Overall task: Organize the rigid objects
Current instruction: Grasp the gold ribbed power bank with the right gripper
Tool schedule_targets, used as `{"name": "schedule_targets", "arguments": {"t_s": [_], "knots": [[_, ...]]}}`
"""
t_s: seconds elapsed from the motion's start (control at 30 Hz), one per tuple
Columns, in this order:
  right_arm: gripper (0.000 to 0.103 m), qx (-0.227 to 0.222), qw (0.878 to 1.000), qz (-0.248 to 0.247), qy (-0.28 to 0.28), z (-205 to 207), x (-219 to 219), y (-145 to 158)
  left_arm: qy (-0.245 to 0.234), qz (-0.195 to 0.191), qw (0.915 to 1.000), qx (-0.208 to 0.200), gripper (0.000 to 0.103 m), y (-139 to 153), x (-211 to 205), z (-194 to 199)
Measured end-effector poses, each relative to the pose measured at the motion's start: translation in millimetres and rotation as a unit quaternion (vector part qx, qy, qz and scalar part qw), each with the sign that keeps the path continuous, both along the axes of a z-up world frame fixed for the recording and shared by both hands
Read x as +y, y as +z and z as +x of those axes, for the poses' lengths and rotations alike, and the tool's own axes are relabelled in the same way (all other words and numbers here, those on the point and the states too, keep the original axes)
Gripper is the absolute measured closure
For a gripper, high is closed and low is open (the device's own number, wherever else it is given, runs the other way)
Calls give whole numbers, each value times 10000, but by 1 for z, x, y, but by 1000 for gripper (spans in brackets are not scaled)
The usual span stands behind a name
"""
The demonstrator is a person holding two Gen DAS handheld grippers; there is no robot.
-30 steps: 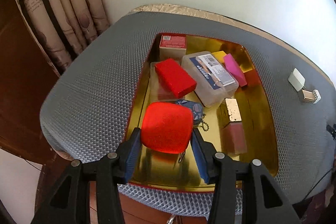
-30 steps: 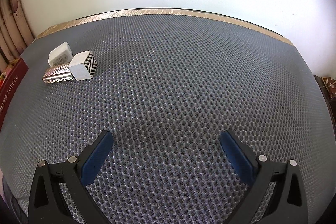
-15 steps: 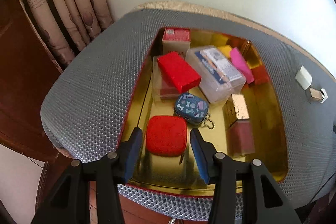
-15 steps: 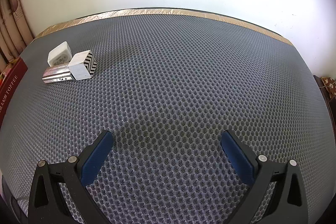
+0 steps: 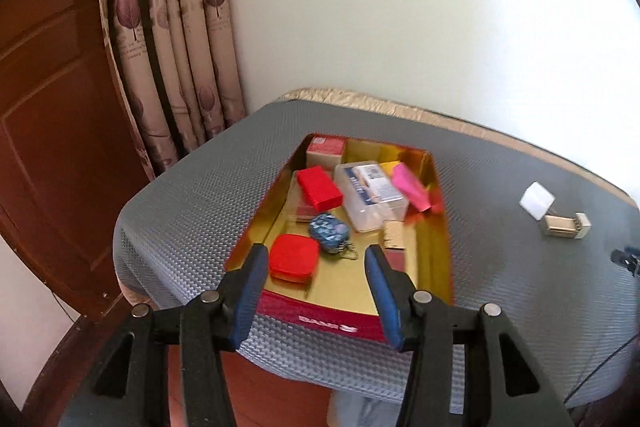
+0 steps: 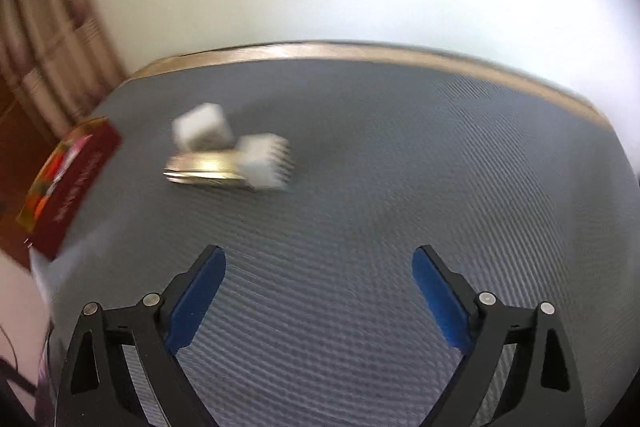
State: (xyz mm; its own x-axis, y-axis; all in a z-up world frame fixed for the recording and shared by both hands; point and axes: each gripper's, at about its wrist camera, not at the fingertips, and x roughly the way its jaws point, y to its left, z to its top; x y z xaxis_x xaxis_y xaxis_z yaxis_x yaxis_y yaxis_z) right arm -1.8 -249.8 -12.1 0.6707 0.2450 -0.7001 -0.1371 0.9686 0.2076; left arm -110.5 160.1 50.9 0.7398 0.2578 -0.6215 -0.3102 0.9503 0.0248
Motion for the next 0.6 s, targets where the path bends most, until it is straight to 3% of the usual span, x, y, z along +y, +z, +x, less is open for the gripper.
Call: {"name": "schedule_targets", "arguments": {"t_s": [0.1, 0.2, 0.3, 0.37, 0.43, 0.6], "knots": [[11, -166, 9940, -538, 935, 13, 37, 22, -130, 88, 9999, -54, 50, 0, -8, -2], [11, -120, 9746, -1319, 1808, 32, 70, 34, -227, 203, 9995, 13, 49, -5, -14, 0], [12, 52, 9458, -2158, 2424, 58, 101, 36, -210, 25, 9995, 221, 49, -14, -11, 4], [24, 250, 9320, -2418, 2690, 72, 110, 32, -209, -158, 9992, 294, 49, -17, -8, 5], [31, 461, 9179, -2674, 2897, 81, 118, 25, -206, -224, 9991, 283, 49, -18, -7, 4], [32, 886, 8955, -2900, 3258, 110, 126, 4, -258, 20, 9990, 357, 49, -22, -14, 7]]}}
